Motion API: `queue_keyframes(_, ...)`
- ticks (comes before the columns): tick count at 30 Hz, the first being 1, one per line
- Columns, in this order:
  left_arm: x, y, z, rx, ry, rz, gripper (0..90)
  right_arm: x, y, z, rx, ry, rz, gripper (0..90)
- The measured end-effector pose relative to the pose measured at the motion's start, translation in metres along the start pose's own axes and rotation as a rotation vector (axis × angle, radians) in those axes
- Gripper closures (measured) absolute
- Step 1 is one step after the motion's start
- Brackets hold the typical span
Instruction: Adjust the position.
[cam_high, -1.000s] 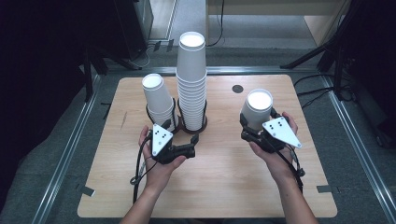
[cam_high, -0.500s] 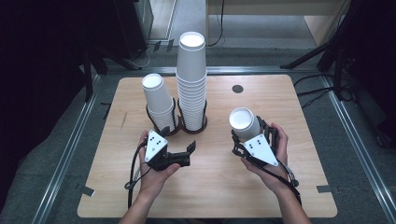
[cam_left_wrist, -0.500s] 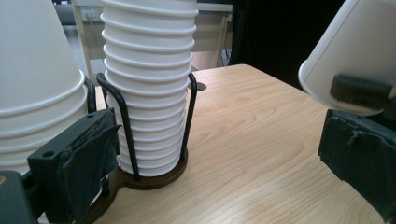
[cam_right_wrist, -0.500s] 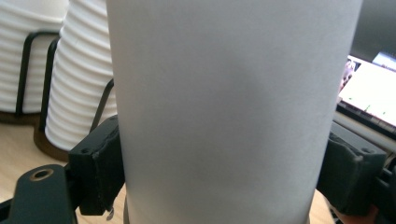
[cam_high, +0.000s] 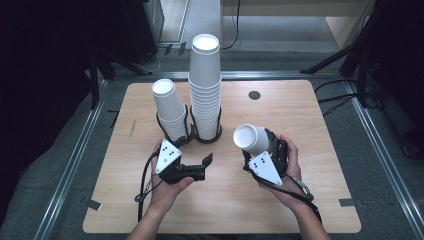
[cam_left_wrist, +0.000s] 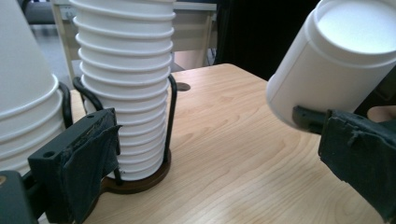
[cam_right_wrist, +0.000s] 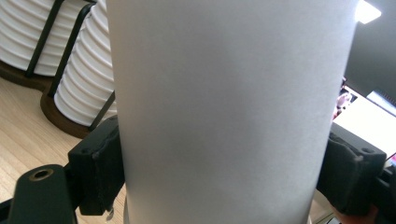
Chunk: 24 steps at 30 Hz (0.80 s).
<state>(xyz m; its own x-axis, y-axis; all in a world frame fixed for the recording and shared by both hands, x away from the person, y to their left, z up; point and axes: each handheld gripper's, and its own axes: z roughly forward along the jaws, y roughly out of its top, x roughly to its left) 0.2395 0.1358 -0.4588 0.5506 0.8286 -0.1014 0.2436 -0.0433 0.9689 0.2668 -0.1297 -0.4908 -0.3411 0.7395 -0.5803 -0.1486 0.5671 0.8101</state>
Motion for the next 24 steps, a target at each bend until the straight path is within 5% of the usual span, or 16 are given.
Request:
queue_keyframes(16, -0.013, 0.004, 0.002, 0.023, -0.096, 0.031, 0.0, 0.023, 0.002, -0.003, -0.071, 0.056, -0.191, 14.3)
queue_keyframes(24, -0.024, 0.002, 0.005, 0.041, -0.138, 0.062, 0.0, 0.029, 0.004, -0.005, -0.090, 0.080, -0.216, 14.3)
